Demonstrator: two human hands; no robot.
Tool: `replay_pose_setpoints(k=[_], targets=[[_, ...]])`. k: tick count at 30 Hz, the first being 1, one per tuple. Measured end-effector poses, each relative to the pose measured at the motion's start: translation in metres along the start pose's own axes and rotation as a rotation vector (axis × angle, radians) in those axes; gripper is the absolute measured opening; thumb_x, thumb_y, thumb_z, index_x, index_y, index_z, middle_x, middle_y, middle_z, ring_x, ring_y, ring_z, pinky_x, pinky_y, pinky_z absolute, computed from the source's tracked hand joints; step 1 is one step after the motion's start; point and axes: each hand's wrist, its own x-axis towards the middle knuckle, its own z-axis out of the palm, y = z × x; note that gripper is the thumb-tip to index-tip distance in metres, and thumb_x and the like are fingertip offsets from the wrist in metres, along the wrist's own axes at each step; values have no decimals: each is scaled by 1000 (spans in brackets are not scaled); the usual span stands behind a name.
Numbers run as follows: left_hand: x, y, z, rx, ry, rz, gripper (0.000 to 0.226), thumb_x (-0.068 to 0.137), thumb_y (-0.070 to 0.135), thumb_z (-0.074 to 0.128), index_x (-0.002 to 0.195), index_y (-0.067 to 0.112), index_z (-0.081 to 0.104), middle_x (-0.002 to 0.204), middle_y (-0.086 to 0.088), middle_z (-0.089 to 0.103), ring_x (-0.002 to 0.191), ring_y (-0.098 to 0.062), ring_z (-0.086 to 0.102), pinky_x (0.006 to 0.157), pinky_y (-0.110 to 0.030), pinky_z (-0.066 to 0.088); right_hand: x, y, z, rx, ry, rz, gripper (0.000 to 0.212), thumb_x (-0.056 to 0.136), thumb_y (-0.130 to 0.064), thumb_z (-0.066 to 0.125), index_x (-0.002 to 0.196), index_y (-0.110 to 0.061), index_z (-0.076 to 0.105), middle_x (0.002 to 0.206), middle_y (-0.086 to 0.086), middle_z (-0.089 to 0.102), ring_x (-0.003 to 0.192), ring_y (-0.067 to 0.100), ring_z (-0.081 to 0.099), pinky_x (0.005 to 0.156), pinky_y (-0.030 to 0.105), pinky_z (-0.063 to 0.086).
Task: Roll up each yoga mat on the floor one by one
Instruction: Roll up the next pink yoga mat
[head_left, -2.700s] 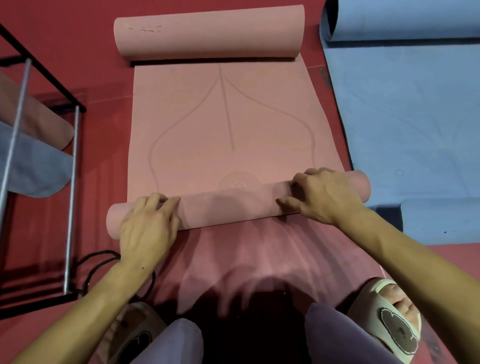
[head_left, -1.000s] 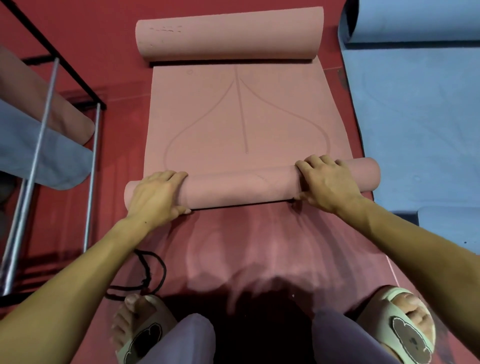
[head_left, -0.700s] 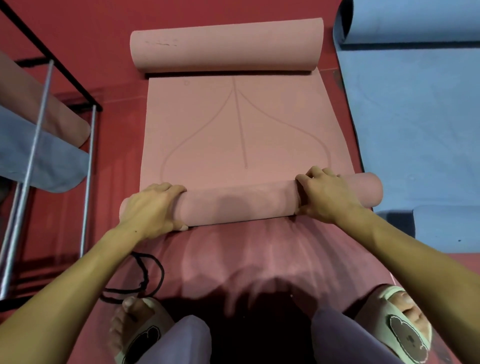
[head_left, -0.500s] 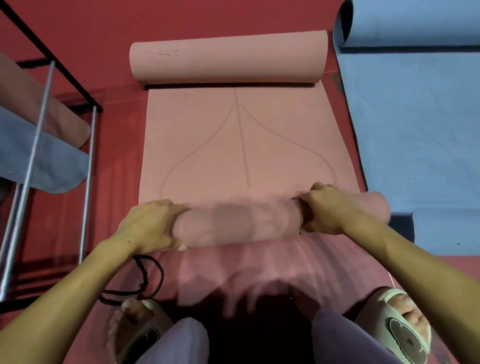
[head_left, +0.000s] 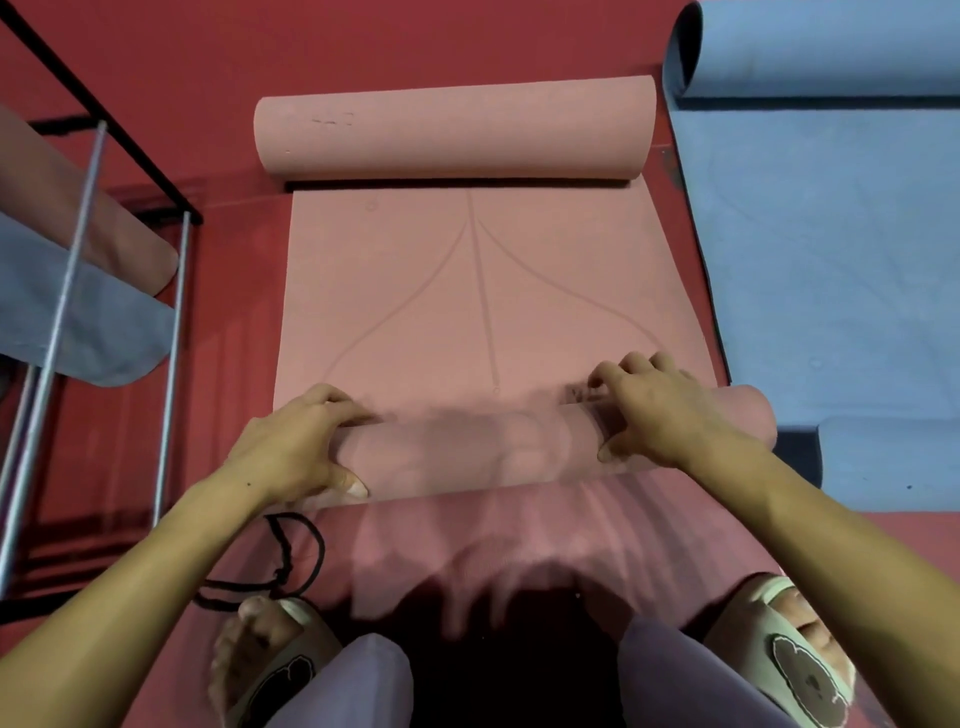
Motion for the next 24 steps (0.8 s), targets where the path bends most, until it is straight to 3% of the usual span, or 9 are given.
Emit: replay_pose_setpoints(k=[5, 9, 14, 19, 21, 24], targets=[[-3, -8, 4, -33, 204, -30, 72, 61, 67, 88, 126, 55, 58, 118, 27, 47, 117, -6, 51, 69, -38, 48, 6, 0, -9, 64, 48, -30, 52, 83, -42, 83, 126, -26, 60, 117, 2, 59, 110, 28, 55, 72, 37, 46], [-6, -5, 7, -43, 372, -8, 47, 74, 62, 82, 114, 46, 63, 109, 24, 55, 107, -6, 54, 65, -37, 51, 11, -5, -3, 47, 140, -28, 22, 93, -24, 70, 112, -17, 62, 104, 5, 67, 93, 31, 63, 72, 43, 55], [-9, 1, 8, -2, 441, 23, 30, 85, 55, 74, 112, 43, 67, 105, 21, 61, 102, -12, 61, 65, -40, 56, 19, -1, 10, 60, 272, -40, 19, 97, -21, 67, 115, -18, 73, 108, 8, 59, 97, 32, 54, 74, 42, 55], [-11, 13, 10, -12, 531, -69, 17, 94, 40, 73, 108, 33, 67, 105, 15, 72, 97, -21, 70, 70, -43, 54, 21, -1, 22, 35, 410, -23, 17, 88, -8, 71, 102, -13, 65, 87, 6, 66, 79, 30, 57, 54, 40, 50], [-10, 16, 9, -17, 550, -86, 16, 95, 36, 72, 109, 29, 70, 105, 10, 75, 96, -25, 72, 71, -41, 52, 18, 0, 22, 46, 444, -37, 10, 96, -23, 65, 98, -14, 65, 89, 5, 69, 82, 29, 58, 60, 42, 53], [-7, 19, 8, -43, 542, -123, 26, 95, 42, 69, 115, 26, 70, 110, 5, 76, 97, -28, 72, 73, -40, 48, 12, -4, 21, 101, 386, -45, 50, 98, -62, 50, 107, -17, 68, 107, 1, 72, 101, 28, 61, 80, 41, 54]])
